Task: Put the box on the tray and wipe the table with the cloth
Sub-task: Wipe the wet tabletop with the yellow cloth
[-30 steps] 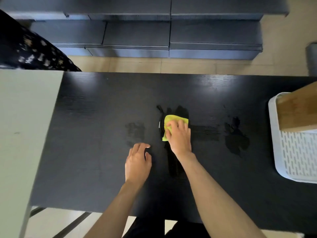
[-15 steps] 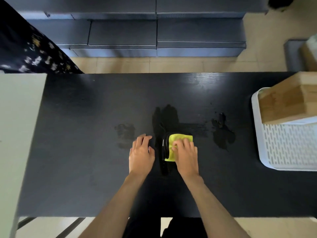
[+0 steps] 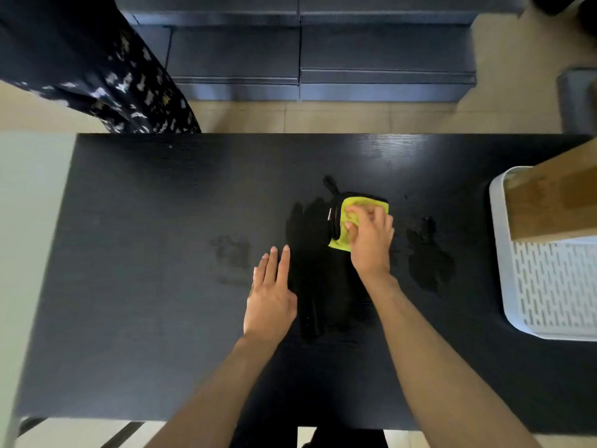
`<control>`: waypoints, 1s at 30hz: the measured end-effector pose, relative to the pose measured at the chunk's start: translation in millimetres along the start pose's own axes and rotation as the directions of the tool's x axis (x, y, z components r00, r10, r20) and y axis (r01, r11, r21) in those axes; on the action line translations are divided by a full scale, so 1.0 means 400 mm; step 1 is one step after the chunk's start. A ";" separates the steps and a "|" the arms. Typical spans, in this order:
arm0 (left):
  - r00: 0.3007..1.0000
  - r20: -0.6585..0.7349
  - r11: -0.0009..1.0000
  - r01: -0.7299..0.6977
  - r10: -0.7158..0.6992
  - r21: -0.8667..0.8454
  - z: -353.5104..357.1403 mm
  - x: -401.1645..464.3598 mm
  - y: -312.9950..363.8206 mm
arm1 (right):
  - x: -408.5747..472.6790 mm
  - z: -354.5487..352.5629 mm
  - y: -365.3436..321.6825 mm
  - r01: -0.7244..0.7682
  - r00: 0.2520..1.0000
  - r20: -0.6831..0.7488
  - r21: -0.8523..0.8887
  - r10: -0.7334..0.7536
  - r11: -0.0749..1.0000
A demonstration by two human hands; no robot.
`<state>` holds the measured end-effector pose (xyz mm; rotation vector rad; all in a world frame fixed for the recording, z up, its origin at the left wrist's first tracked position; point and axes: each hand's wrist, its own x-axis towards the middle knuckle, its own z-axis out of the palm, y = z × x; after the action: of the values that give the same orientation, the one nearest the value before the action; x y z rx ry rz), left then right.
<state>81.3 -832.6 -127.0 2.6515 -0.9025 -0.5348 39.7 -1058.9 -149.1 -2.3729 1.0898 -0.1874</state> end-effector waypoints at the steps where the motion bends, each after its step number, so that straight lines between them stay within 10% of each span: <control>1: 1.000 -0.003 1.000 -0.003 0.003 0.009 0.000 -0.001 -0.001 | 0.037 0.000 -0.002 -0.008 1.000 -0.003 0.006 0.008 1.000; 18: 0.991 0.072 0.966 0.125 -0.111 -0.226 -0.038 -0.004 0.051 | -0.440 -0.114 0.162 -0.048 0.992 0.114 -0.004 0.048 0.999; 30: 0.992 0.062 0.994 -0.109 0.110 -0.016 0.032 -0.032 0.174 | 0.054 -0.118 0.191 -0.036 0.999 -0.030 0.051 0.038 0.998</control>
<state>30.0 -879.6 -108.7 2.5692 -1.0526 -0.5978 -12.7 -1135.1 -149.3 -2.3108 1.1291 -0.2366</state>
